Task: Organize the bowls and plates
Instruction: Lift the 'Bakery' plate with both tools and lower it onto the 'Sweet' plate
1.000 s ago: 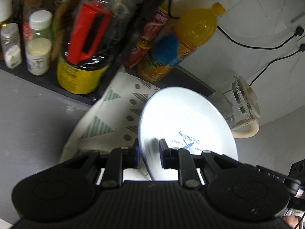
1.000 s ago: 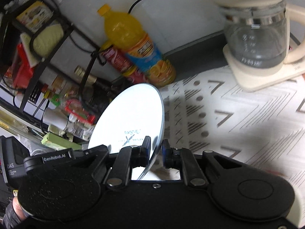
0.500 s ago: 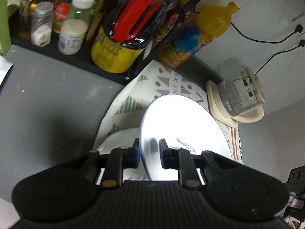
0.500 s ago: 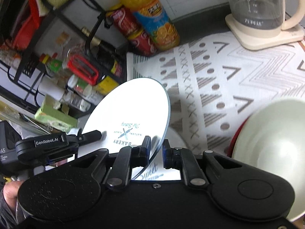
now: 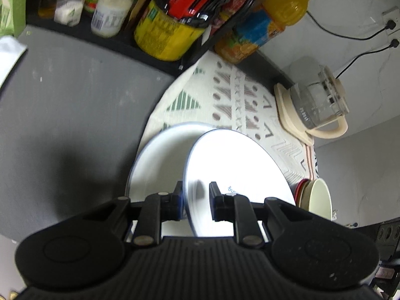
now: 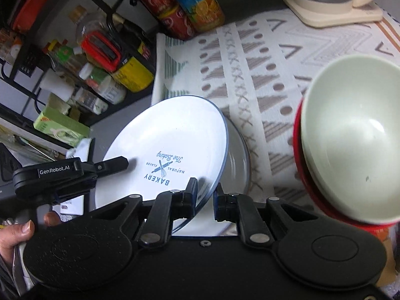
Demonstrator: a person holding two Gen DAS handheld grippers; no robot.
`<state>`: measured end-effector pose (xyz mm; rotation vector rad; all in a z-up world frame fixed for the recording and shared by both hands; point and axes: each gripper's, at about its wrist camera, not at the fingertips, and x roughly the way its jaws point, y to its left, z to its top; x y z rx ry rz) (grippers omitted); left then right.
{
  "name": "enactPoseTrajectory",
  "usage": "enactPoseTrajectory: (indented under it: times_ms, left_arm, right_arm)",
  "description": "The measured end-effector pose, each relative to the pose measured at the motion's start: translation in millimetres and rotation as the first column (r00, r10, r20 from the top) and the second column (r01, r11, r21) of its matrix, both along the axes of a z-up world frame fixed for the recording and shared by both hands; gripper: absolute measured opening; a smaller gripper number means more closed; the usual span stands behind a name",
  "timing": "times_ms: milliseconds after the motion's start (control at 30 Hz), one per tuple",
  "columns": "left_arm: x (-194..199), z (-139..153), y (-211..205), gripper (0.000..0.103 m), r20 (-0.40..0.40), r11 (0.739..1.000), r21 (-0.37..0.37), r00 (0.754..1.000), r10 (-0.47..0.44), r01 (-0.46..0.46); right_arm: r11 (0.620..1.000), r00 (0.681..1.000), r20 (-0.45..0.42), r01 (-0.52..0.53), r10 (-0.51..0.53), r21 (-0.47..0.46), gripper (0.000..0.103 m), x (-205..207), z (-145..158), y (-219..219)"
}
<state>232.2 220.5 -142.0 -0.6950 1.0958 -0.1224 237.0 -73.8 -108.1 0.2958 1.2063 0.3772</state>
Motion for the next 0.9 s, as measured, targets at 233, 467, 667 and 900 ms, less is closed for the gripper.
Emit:
enactPoseTrajectory:
  times_ms: [233, 467, 667, 900]
  left_arm:
    - [-6.8, -19.2, -5.1, 0.018, -0.042, 1.0, 0.011, 0.999, 0.003, -0.003]
    - [-7.0, -31.6, -6.3, 0.018, -0.072, 0.999, 0.049, 0.997, -0.006, 0.01]
    - [-3.0, -40.3, -10.8, 0.018, -0.088, 0.995, 0.082, 0.995, -0.046, 0.053]
    - [5.2, -42.2, -15.1, 0.018, -0.087, 0.991, 0.106, 0.994, -0.067, 0.076]
  right_arm:
    - [0.999, 1.0, 0.002, -0.003, 0.003, -0.054, 0.013, -4.1, -9.9, 4.4]
    - [0.995, 1.0, -0.011, -0.024, 0.023, -0.096, 0.013, -6.2, -17.9, 14.1]
    - [0.989, 1.0, -0.004, -0.03, 0.029, -0.144, 0.013, -6.0, -22.3, 20.7]
    - [0.985, 1.0, 0.005, -0.004, 0.005, -0.175, 0.016, -0.2, -22.3, 24.8]
